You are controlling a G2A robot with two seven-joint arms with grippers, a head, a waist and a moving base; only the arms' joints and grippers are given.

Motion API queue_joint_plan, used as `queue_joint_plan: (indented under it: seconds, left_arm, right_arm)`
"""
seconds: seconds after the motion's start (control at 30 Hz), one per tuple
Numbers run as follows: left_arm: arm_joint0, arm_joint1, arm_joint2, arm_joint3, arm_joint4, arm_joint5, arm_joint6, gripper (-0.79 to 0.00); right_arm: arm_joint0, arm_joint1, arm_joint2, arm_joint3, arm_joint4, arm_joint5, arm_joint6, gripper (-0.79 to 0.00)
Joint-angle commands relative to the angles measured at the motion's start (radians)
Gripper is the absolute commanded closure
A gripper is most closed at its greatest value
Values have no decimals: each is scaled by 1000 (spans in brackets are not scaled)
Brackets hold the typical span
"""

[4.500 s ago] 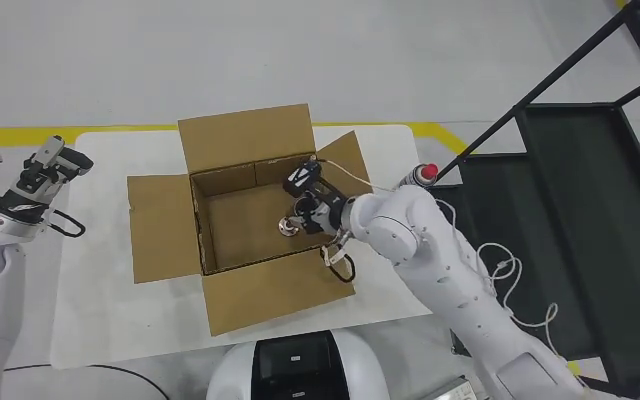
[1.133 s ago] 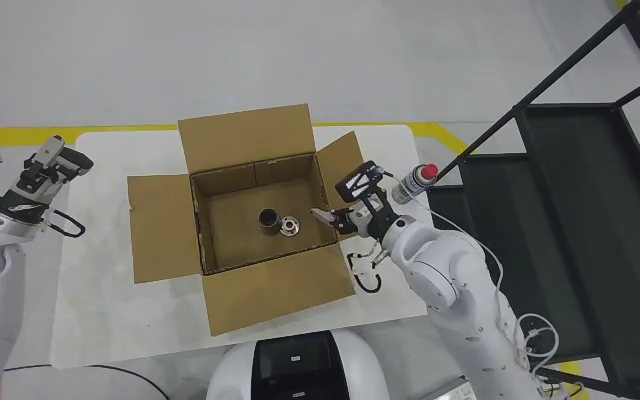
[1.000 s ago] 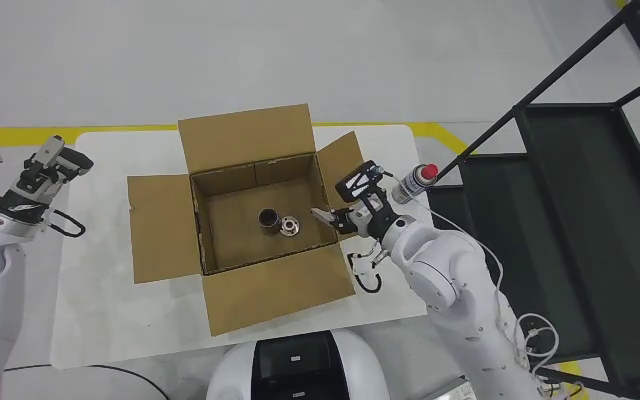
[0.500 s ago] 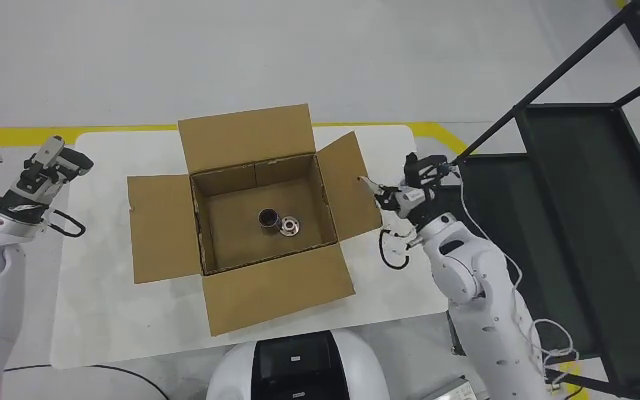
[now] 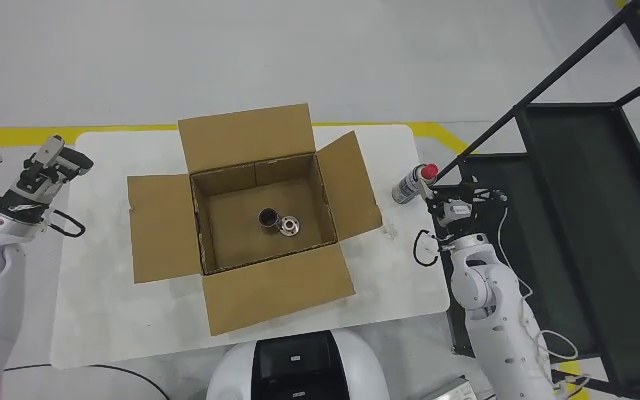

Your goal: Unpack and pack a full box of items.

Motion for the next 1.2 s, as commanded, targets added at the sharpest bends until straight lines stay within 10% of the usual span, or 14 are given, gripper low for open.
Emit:
queue_joint_plan:
  seconds: [0.0,0.4,1.17]
  left_arm:
    - [0,0,0,0,0,0,0,-785]
    - [0,0,0,0,0,0,0,-785]
    - [0,0,0,0,0,0,0,-785]
  right_arm:
    - [-1,0,0,-2,1,-1,1,-785]
    - [12,0,-4,18,7,0,11,-785]
    - [328,-17,-150,647,-64,-102,-267,-785]
